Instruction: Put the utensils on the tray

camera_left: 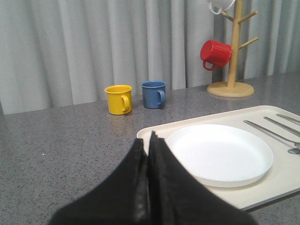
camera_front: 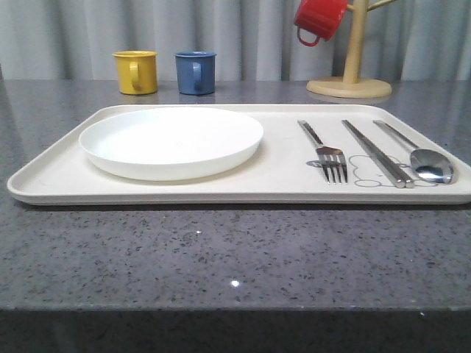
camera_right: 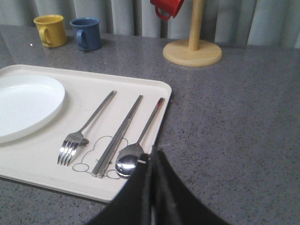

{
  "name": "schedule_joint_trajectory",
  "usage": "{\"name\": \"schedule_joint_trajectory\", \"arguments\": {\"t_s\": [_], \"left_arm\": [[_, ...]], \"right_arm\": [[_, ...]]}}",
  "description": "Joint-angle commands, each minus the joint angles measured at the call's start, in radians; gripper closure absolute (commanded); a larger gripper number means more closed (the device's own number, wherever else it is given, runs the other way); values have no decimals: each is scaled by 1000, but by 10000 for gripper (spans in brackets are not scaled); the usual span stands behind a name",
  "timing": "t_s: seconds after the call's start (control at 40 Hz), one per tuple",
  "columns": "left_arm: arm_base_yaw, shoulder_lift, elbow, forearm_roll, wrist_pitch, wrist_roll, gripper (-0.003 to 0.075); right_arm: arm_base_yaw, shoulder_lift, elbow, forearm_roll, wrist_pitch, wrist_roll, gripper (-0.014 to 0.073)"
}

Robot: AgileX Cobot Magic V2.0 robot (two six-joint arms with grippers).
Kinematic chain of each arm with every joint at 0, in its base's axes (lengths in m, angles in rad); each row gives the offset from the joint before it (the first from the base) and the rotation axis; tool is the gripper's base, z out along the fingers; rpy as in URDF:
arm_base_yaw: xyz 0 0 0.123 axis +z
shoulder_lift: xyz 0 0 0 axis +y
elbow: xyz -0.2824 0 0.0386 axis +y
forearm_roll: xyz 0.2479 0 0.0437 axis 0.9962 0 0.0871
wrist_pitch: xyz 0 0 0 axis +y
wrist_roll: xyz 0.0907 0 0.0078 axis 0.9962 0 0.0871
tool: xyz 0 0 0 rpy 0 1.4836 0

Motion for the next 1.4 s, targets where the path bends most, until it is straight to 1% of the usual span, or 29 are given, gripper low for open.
{"name": "schedule_joint_trajectory", "arguments": {"t_s": [0.0, 1.23, 1.38], "left_arm": [[1, 14, -25, -10, -73, -7, 738], [1, 9, -8, 3, -80, -7, 738], [62, -25, 63, 12, -80, -7, 738]], "right_arm": [[-3, -34, -16, -14, -95, -9, 717], [-3, -38, -16, -14, -95, -9, 717], [-3, -38, -16, -14, -96, -9, 717]]}}
